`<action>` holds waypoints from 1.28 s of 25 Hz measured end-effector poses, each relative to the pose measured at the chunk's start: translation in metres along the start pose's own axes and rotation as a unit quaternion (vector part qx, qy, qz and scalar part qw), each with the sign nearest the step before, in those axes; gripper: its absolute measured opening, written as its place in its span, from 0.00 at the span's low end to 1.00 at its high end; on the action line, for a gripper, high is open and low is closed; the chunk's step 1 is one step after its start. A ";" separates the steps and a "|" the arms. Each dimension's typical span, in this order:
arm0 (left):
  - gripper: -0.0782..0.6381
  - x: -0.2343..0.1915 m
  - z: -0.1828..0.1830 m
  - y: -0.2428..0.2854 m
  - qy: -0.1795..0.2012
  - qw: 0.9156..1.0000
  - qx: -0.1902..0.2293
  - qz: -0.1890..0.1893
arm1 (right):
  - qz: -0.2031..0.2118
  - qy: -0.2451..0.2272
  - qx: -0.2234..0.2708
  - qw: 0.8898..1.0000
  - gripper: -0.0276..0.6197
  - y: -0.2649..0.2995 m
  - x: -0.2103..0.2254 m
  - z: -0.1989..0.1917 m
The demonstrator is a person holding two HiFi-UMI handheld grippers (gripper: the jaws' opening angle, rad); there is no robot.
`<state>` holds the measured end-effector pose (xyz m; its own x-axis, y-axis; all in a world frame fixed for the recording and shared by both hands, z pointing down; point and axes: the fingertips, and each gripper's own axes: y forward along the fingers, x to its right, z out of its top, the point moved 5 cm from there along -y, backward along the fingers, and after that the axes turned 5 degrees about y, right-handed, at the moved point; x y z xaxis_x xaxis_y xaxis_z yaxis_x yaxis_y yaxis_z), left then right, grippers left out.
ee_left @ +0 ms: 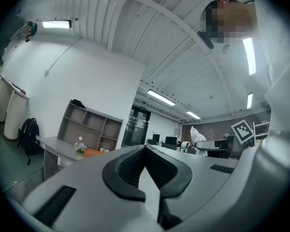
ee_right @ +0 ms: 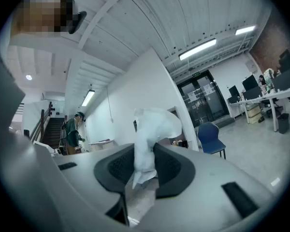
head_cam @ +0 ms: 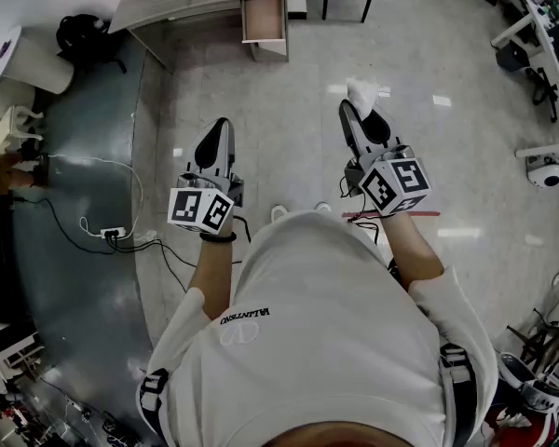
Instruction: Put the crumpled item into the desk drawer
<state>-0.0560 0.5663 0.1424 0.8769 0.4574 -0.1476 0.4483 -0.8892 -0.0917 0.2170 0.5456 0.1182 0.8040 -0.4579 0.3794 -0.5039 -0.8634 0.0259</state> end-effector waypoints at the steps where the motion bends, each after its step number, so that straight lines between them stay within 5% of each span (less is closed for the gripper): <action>1: 0.11 0.001 -0.001 0.000 0.000 1.000 0.000 0.000 | 0.004 0.004 0.002 1.000 0.19 -0.001 0.001 -0.001; 32: 0.11 -0.087 -0.010 -0.040 -0.023 1.000 -0.013 -0.011 | 0.003 0.028 -0.016 0.999 0.19 0.048 -0.072 -0.043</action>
<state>-0.1487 0.5615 0.1688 0.8586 0.4756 -0.1913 0.4716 -0.8791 -0.0690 0.1213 0.5463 0.1320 0.7823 -0.4495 0.4312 -0.5192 -0.8530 0.0528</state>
